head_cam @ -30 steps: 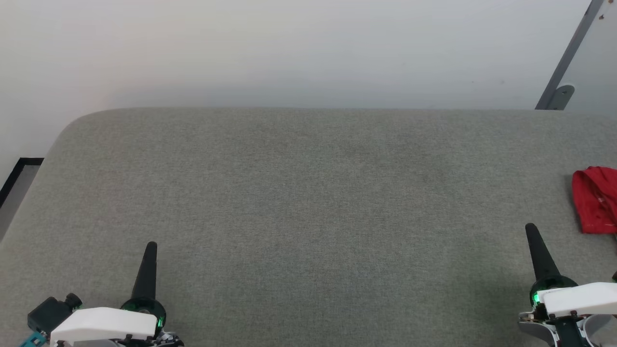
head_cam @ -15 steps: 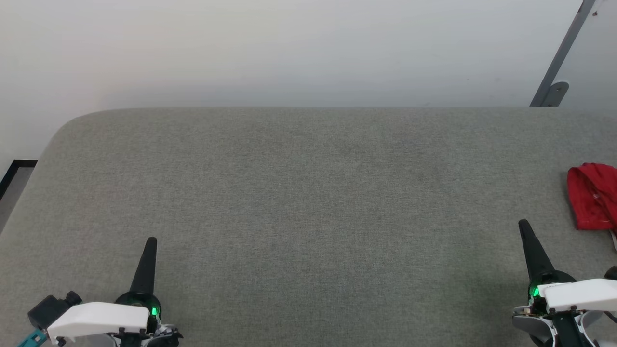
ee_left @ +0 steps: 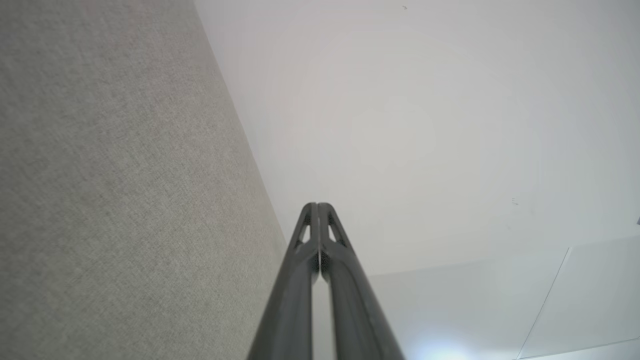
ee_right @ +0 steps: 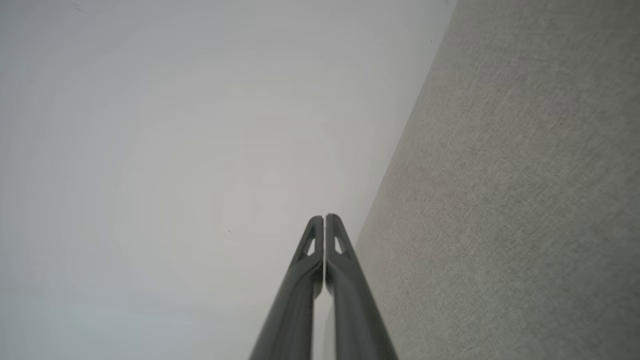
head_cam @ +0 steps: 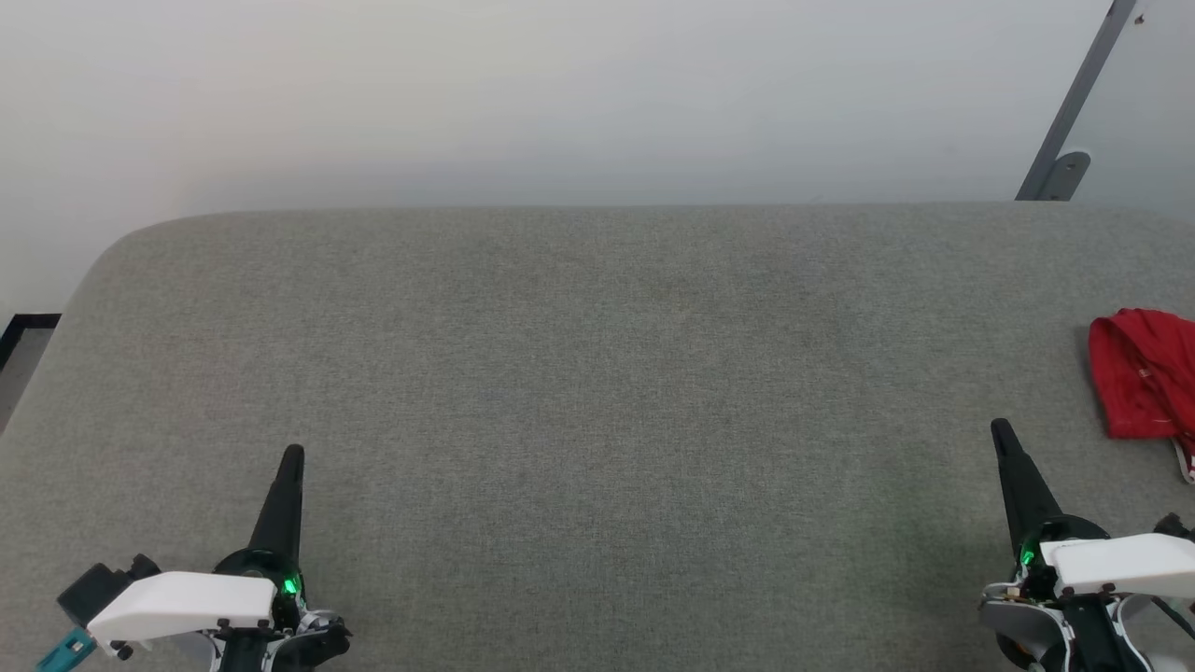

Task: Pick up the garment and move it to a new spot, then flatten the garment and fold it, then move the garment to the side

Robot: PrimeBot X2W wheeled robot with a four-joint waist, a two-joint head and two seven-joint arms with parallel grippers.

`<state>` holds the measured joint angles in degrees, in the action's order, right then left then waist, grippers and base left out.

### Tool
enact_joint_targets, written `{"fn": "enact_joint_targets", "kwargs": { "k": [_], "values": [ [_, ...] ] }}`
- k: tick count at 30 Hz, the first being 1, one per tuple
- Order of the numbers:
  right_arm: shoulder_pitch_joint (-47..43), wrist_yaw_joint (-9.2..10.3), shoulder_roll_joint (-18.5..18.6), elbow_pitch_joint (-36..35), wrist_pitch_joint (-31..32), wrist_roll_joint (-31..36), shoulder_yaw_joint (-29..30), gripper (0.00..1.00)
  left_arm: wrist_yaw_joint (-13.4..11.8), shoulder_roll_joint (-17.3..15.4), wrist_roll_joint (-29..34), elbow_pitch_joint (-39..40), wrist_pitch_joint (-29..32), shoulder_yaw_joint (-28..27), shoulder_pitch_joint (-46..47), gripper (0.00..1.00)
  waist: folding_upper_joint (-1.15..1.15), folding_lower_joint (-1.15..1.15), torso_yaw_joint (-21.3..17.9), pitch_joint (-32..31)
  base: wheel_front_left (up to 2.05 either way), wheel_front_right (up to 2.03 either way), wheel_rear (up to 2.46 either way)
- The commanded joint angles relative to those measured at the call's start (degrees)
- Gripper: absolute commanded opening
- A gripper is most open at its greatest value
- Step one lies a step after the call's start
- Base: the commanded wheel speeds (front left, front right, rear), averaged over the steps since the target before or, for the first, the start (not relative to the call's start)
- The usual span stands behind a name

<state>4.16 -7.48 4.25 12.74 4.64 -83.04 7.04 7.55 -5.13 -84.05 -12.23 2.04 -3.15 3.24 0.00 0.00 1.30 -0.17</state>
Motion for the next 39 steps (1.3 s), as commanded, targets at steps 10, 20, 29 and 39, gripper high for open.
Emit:
{"fn": "enact_joint_targets", "kwargs": {
  "k": [10, 20, 29, 39],
  "values": [
    [1.4, -0.02, -0.7, 0.4, 1.0, -4.2, -0.3, 0.0, -0.1, 0.4, -4.5, -0.7, 1.4, -0.8, 1.8, 0.0, 0.0, 0.0, -0.5, 0.1, 0.0, 0.0, 0.0],
    [2.2, -0.02, -1.3, 1.1, 1.7, -7.7, -0.5, 0.0, -0.1, 0.7, -8.0, -1.4, 2.5, -1.3, 2.9, 0.0, 0.0, 0.0, -1.0, 0.3, 0.0, 0.0, 0.0],
    [2.3, -0.02, -1.5, 1.4, 2.0, -9.5, -0.5, 0.0, -0.1, 0.9, -10.0, -1.8, 3.2, -1.7, 3.3, 0.0, 0.0, 0.0, -1.3, 0.4, 0.0, 0.0, 0.0],
    [2.2, -0.02, -1.5, 1.4, 2.0, -9.5, -0.5, 0.0, -0.1, 1.1, -9.7, -1.8, 3.4, -1.9, 3.3, 0.0, 0.0, 0.0, -1.3, 0.4, 0.0, 0.0, 0.0]
  ]
}}
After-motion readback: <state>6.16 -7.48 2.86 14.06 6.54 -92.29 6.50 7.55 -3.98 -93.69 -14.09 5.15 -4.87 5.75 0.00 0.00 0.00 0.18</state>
